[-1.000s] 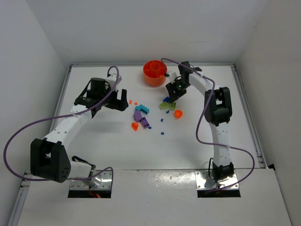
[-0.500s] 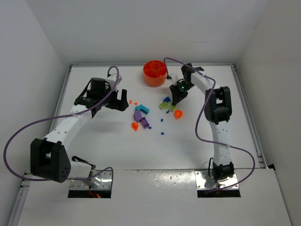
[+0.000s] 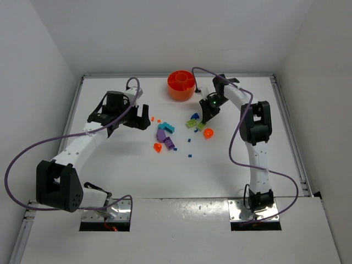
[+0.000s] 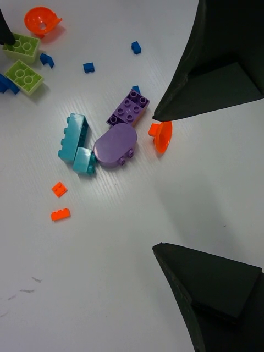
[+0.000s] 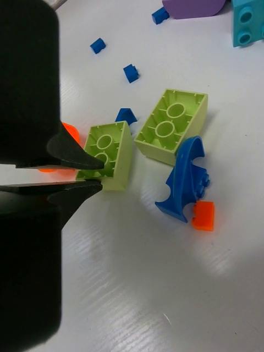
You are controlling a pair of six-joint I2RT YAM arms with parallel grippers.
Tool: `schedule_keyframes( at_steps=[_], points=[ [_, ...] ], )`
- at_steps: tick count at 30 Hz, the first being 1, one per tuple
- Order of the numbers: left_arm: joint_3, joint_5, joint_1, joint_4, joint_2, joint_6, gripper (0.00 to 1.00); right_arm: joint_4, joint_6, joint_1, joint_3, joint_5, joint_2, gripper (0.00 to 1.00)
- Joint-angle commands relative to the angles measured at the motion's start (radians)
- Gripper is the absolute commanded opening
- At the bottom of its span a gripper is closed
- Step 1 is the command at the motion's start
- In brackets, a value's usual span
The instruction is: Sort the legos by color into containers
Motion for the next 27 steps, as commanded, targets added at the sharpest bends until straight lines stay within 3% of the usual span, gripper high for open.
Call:
schedule_keyframes(
  at_steps=[1, 15, 18, 22, 24, 25, 27],
  points=[
    [0.001, 0.009, 0.010, 0.028, -0.002, -0.006, 0.99, 0.027, -0.028, -0.003, -0.024, -0.028, -0.081, 0.01],
    [0.001, -0.021, 0.019, 0.037, -0.012, -0.015, 0.99, 0.258, 0.121, 0.017, -0.107, 0.087, -0.313, 0.00],
    [-0.008, -0.021, 0.019, 0.037, -0.022, -0.015, 0.99, 0.170, 0.112, 0.027, 0.011, 0.105, -0.276, 0.00],
    [-0.008, -0.021, 0.028, 0.037, -0.022, -0.015, 0.99, -0.017, 0.013, 0.027, 0.103, 0.037, -0.181, 0.17],
    [-0.008, 0.001, 0.029, 0.037, -0.022, -0.015, 0.99, -0.018, -0.098, 0.027, 0.012, 0.021, -0.204, 0.27],
    [-0.008, 0.015, 0.029, 0.037, -0.022, -0.015, 0.99, 0.004, -0.136, 0.018, -0.072, 0.010, -0.224, 0.40],
    [-0.008, 0.027, 0.029, 0.037, -0.022, -0.006, 0.99, 0.065, -0.216, 0.018, -0.145, -0.002, -0.277, 0.48]
  ],
)
